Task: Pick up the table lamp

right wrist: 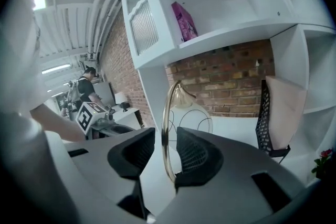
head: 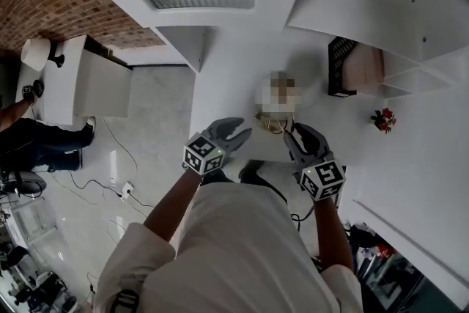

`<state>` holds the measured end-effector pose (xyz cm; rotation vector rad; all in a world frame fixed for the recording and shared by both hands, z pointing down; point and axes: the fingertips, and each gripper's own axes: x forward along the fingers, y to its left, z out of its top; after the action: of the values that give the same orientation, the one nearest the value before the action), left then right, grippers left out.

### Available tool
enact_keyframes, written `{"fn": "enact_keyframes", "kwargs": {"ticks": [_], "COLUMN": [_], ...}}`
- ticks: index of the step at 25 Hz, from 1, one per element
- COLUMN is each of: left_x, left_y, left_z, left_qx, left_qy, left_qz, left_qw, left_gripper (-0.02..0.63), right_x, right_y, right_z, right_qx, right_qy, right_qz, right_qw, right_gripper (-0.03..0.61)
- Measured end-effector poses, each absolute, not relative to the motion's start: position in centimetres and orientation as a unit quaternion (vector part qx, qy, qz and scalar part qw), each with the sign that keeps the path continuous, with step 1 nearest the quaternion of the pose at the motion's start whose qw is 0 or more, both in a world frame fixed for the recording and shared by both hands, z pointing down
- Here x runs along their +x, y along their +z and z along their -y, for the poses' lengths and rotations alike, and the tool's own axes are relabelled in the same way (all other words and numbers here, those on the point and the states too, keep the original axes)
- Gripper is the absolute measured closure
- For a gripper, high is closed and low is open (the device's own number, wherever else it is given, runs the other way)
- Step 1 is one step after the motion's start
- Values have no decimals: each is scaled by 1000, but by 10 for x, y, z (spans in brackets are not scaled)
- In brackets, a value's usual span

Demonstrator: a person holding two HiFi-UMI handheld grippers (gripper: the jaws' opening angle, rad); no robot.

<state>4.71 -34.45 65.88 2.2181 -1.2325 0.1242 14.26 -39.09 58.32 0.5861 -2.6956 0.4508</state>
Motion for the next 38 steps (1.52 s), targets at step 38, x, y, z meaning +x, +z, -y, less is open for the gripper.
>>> {"fn": "enact_keyframes", "kwargs": {"ticks": [38], "left_x": [95], "left_y": [871], "left_z": [358], "left_qx": [682], "left_qy": [-66], "left_qz": [489], "left_qw": [540], "left_gripper": [328], "right_x": [67], "right_y": [572], "right_z": [375], "right_qx": [-122], "right_qy": [239], "right_qz": [953], "right_qw": [140], "right_gripper": [567]}}
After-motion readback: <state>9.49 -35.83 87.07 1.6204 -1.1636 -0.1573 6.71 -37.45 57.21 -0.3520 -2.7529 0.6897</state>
